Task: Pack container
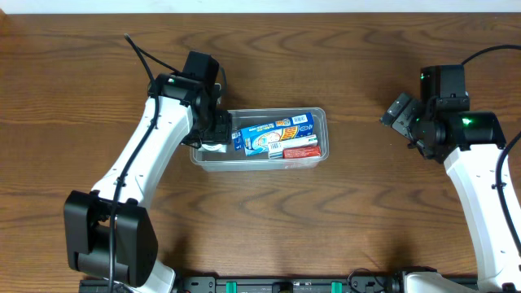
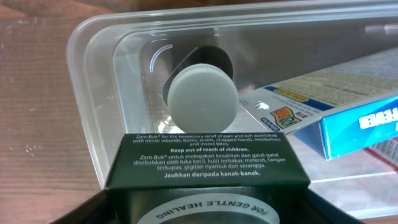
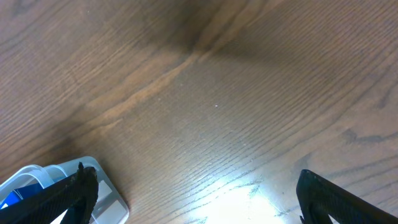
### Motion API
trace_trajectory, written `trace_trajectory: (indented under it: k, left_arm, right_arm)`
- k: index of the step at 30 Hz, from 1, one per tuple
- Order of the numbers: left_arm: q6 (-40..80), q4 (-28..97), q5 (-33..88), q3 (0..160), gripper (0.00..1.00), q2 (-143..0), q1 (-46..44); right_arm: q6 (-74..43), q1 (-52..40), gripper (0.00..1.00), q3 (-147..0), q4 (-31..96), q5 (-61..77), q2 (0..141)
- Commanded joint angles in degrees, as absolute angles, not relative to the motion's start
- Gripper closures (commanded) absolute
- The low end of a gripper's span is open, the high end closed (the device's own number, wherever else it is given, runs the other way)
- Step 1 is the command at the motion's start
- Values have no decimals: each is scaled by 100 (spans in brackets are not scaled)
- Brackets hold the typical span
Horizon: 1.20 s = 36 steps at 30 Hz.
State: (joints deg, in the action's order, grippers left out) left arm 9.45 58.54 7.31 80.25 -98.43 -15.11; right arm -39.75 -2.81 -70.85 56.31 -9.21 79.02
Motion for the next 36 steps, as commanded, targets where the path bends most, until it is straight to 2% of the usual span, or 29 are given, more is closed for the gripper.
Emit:
trace_trajectory:
  k: [1, 11, 16, 20, 25, 27, 36]
  left_arm:
    - [1022, 5883, 705, 8066, 25, -9456, -1518]
    - [1022, 6206, 484, 8082, 22, -8676, -1332]
    - [1020, 6571, 163, 8082, 21, -8444, -626]
    - [1024, 6639, 169, 8082, 9, -8311, 246]
    - [1041, 6740, 191, 8082, 7, -8298, 1186]
    - [1039, 6803, 189, 8082, 2, -8298, 1411]
    - [1039, 6834, 189, 8079, 2, -8305, 1903]
  right_arm:
    - [-4045, -242, 1, -7124, 5638, -963, 7887]
    - [-4045, -242, 1, -7124, 5640, -963, 7887]
    - [-4045, -242, 1, -7124, 5638, -963, 7887]
    - [-4045, -242, 1, -7124, 5638, -963, 7887]
    - [-4042, -242, 1, -7124, 5638, -963, 7887]
    - [-4045, -242, 1, -7124, 5640, -963, 7887]
    - [-4042, -242, 1, -7124, 5638, -963, 7887]
